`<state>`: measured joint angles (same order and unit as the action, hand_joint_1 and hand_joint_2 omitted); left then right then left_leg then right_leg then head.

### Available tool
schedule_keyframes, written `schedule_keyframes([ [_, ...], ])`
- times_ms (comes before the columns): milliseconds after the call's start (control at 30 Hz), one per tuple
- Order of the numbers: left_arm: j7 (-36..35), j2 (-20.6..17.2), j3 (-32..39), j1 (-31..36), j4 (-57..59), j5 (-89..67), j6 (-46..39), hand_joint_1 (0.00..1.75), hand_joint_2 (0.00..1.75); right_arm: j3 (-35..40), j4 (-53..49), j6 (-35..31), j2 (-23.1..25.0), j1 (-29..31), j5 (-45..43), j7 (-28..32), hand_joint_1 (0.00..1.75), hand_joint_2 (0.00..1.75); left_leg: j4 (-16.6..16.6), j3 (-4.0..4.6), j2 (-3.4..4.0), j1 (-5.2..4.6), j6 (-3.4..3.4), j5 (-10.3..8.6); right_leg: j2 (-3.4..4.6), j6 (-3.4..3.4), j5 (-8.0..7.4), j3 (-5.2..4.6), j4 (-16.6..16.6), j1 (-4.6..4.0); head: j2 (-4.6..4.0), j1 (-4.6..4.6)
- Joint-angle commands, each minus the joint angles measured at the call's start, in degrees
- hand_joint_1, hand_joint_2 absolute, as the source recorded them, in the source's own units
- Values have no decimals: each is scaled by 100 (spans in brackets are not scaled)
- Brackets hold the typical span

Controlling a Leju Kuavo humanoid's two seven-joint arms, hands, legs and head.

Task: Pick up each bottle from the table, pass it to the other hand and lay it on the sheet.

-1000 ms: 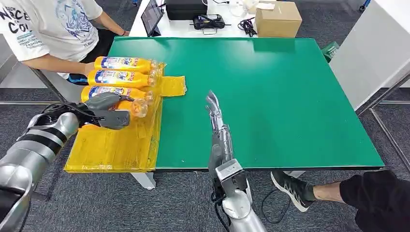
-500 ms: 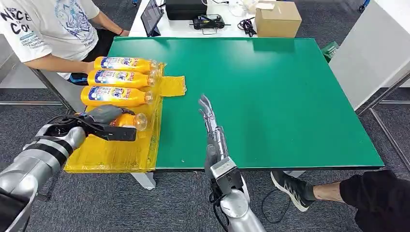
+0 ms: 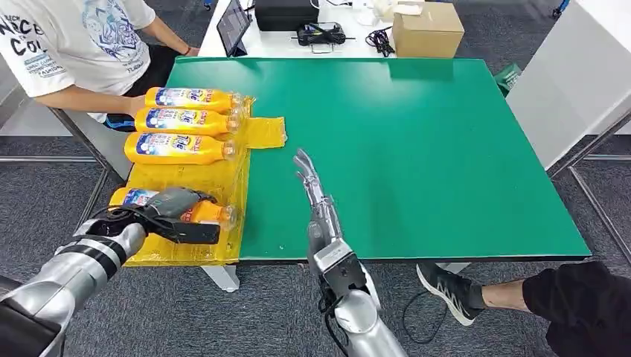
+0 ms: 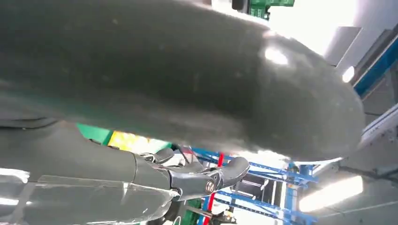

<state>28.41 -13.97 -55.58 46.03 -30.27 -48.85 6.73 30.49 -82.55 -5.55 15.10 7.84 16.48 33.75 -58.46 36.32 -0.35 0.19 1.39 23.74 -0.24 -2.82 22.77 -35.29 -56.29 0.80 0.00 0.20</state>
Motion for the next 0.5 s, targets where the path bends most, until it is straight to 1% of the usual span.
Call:
schedule_keyframes([
  [33, 133, 175, 164, -267, 305, 269, 216, 154, 175, 167, 560, 37, -96, 279, -1, -17, 0, 0, 14, -39, 14, -2, -3, 7, 13, 7, 3, 34, 12, 1, 0, 2],
  [67, 141, 186, 210, -285, 309, 324, 235, 38, 175, 169, 567, 40, -96, 281, 0, -19, 0, 0, 18, -60, 19, 0, -6, 13, 18, 12, 7, 54, 15, -1, 0, 0],
  [100, 142, 197, 323, -345, 256, 415, 216, 0, 175, 172, 578, 46, -95, 283, 4, -27, 0, 0, 12, -47, 15, 0, -4, 9, 14, 9, 5, 42, 11, -1, 0, 2],
  [167, 192, 236, 411, -426, 207, 507, 223, 0, 175, 174, 581, 49, -94, 277, 4, -28, 0, 0, 11, -41, 9, -2, -3, 5, 10, 6, 3, 38, 9, 1, 0, 0],
  [200, 192, 236, 411, -426, 207, 507, 223, 0, 175, 174, 581, 49, -94, 277, 4, -28, 0, 0, 16, -59, 13, 1, -5, 10, 13, 10, 5, 55, 16, -1, 0, 2],
  [267, 192, 236, 411, -426, 207, 507, 223, 0, 175, 174, 581, 49, -94, 277, 4, -28, 0, 0, 10, -39, 9, -2, -2, 5, 10, 6, 2, 35, 8, 2, 0, 2],
  [300, 192, 236, 411, -426, 207, 507, 223, 0, 175, 174, 581, 49, -94, 277, 4, -28, 0, 0, 13, -55, 13, 0, -4, 10, 14, 10, 5, 50, 12, 0, 0, 2],
  [367, 192, 236, 411, -426, 207, 507, 223, 0, 175, 174, 581, 49, -94, 277, 4, -28, 0, 0, 10, -42, 5, -3, -2, 5, 8, 6, 3, 39, 7, 3, 0, 2],
  [400, 192, 236, 411, -426, 207, 507, 223, 0, 175, 174, 581, 49, -94, 277, 4, -28, 0, 0, 14, -77, 16, 2, -8, 19, 17, 16, 13, 72, 13, -3, 0, 4],
  [433, 192, 236, 411, -426, 207, 507, 223, 0, 175, 174, 581, 49, -94, 277, 4, -28, 0, 0, 14, -56, 11, -1, -5, 9, 15, 10, 5, 52, 12, 0, 0, 4],
  [467, 192, 236, 411, -426, 207, 507, 223, 0, 175, 174, 581, 49, -94, 277, 4, -28, 0, 0, 17, -71, 18, 2, -8, 14, 21, 15, 8, 65, 16, -3, 0, 2],
  [500, 192, 236, 411, -426, 207, 507, 223, 0, 175, 174, 581, 49, -94, 277, 4, -28, 0, 0, 16, -66, 13, 0, -7, 11, 16, 13, 7, 62, 14, -1, 0, 4],
])
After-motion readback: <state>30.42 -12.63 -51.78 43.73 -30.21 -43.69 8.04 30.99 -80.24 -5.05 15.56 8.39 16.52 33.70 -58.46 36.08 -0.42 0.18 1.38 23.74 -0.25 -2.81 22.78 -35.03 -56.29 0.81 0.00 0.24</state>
